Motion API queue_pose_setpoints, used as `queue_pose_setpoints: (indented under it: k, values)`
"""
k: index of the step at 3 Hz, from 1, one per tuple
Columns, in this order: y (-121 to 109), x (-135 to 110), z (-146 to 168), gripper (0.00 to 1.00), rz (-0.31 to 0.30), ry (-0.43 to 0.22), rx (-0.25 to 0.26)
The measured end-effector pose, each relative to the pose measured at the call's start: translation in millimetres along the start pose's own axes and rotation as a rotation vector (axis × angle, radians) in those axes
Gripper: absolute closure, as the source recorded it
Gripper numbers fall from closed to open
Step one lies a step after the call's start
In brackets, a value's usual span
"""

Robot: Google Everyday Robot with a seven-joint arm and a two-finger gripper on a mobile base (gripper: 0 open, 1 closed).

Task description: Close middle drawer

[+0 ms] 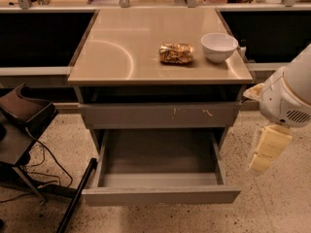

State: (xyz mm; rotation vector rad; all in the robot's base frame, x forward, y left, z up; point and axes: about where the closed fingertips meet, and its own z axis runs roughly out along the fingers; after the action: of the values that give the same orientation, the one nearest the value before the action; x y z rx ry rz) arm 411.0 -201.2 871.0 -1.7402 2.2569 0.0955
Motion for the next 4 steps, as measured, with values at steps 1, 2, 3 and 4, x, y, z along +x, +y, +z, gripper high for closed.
queue_pose_setpoints:
  k: [1, 2, 3, 4]
  values:
    - [13, -1, 24, 0.00, 0.001, -0.017, -0.006]
    - [45, -10, 86, 0.00, 0.019, -0.084, -0.052]
    - [86, -8, 159, 0.00, 0.065, -0.118, -0.104]
    - [119, 4, 233, 0.00, 0.083, -0.098, -0.172]
